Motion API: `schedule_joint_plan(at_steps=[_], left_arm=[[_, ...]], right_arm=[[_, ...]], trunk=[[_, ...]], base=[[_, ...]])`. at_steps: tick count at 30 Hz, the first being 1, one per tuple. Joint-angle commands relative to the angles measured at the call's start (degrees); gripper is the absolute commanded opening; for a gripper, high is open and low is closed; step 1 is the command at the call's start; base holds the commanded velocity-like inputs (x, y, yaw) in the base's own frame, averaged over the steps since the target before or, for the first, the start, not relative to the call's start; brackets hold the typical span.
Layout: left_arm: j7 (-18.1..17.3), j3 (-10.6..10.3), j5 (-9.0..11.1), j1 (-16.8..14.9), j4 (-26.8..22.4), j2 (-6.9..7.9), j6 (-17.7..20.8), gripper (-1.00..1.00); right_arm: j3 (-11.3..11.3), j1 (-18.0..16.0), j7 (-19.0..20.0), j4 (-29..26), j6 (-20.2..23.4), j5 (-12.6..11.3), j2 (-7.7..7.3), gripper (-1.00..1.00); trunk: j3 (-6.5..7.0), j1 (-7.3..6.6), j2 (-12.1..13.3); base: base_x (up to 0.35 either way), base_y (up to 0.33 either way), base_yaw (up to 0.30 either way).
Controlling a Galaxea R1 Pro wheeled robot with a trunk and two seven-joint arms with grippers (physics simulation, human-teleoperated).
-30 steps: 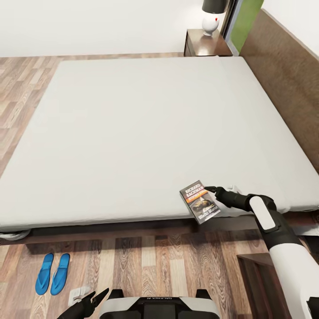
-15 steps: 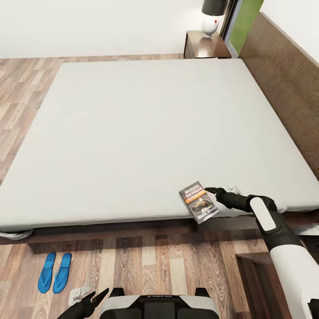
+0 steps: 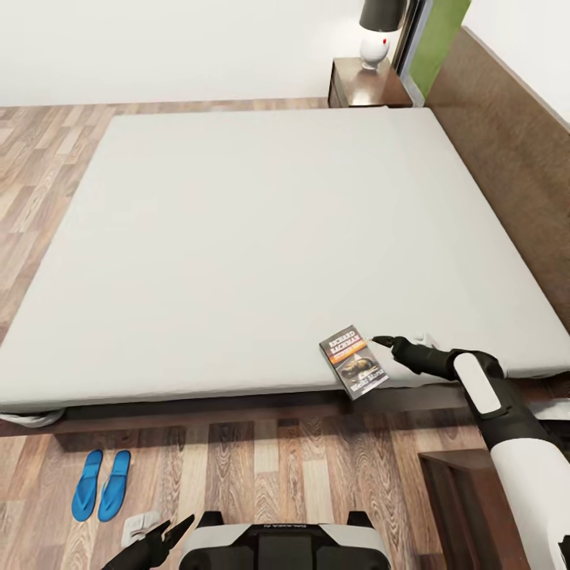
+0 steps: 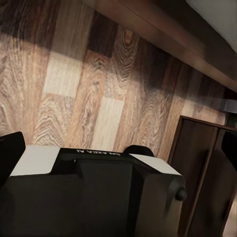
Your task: In the bedroom, move the book from the bed onto either nightstand, and place the two sandals side by side next to the bed.
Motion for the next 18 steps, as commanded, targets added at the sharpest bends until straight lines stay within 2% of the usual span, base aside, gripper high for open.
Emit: schedule_joint_plan(at_steps=[1, 3, 5, 8, 13, 16, 17, 18], left_arm=[[-0.25, 0.13, 0.06, -0.03, 0.06, 0.01, -0.03, 1.0], [-0.25, 0.13, 0.07, -0.03, 0.06, 0.02, -0.03, 1.0], [-0.25, 0.14, 0.09, -0.03, 0.06, 0.03, -0.03, 1.0], [-0.25, 0.14, 0.09, -0.03, 0.06, 0.03, -0.03, 1.0], [-0.28, 0.14, 0.11, -0.03, 0.06, 0.03, -0.03, 1.0], [-0.31, 0.14, 0.13, -0.03, 0.06, 0.03, -0.03, 1.0], [-0.33, 0.14, 0.14, -0.03, 0.06, 0.04, -0.03, 1.0], [-0.33, 0.14, 0.14, -0.03, 0.06, 0.04, -0.03, 1.0]], right_arm=[[-0.13, 0.06, 0.48, -0.03, 0.32, 0.37, -0.84, 1.0], [-0.13, 0.4, 0.49, -0.12, 0.41, 0.28, -1.71, 1.0], [-0.08, 2.81, 0.55, -0.38, 0.98, 0.11, -3.7, 1.0], [-0.06, 4.99, 1.1, -0.52, 1.3, 0.06, -4.52, 1.0], [-0.05, 10.5, 9.34, -0.54, 1.5, 0.38, -5.05, 1.0], [-0.05, 12.51, 13.02, -0.36, 1.52, 0.64, -5.22, 1.0], [-0.05, 14.84, 15.02, -0.18, 1.53, 0.77, -5.31, 1.0], [-0.02, 15.83, 15.4, -0.14, 1.53, 0.78, -5.33, 1.0]], trunk=[[0.16, -0.22, 0.39], [0.52, -0.66, 1.19], [0.88, -1.1, 1.99], [1.41, -1.76, 3.2], [2.31, -2.85, 5.2], [2.85, -3.51, 6.41], [3.03, -3.73, 6.81], [3.21, -3.95, 7.21]], base=[[0.0, 0.0, 0.0], [0.0, 0.0, 0.0], [0.0, 0.0, 0.0], [0.0, 0.0, 0.0], [0.0, 0.0, 0.0], [0.0, 0.0, 0.0], [0.0, 0.0, 0.0], [0.0, 0.0, 0.0]])
